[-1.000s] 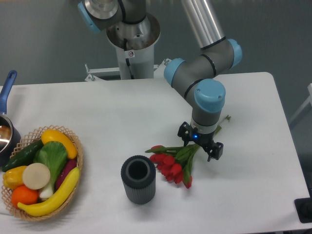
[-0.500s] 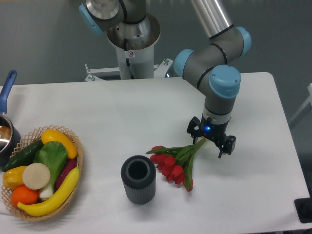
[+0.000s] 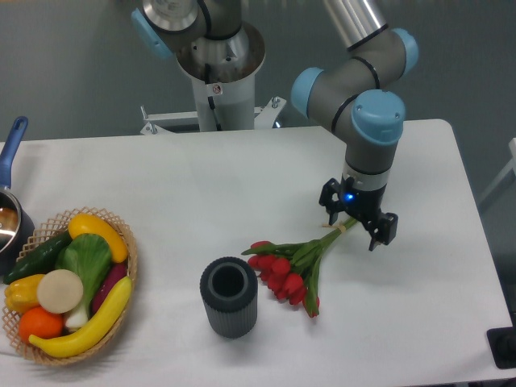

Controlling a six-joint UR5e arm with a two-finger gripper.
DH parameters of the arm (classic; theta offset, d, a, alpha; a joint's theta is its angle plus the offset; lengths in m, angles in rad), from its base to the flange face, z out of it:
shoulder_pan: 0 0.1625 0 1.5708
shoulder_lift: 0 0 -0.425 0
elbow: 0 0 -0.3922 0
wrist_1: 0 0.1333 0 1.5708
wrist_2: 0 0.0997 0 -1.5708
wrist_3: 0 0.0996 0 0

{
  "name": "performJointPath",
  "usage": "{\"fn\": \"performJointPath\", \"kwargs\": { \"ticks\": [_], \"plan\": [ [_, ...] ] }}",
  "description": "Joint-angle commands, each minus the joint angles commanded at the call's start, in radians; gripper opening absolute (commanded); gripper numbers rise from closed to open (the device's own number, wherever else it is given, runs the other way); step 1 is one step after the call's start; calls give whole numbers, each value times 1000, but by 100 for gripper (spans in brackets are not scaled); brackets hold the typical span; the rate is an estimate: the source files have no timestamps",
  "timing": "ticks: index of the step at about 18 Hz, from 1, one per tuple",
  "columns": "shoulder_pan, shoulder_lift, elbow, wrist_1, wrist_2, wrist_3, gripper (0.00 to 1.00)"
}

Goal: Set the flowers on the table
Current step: 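Raise the open gripper away from the tulips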

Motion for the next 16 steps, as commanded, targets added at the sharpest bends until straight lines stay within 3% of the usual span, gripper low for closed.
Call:
{"fn": "performJointPath", "kwargs": {
  "ticks": [6, 16],
  "plan": [
    [23, 0, 37, -8, 67, -2, 100],
    [18, 14, 11, -38, 68, -3, 100]
  ]
}}
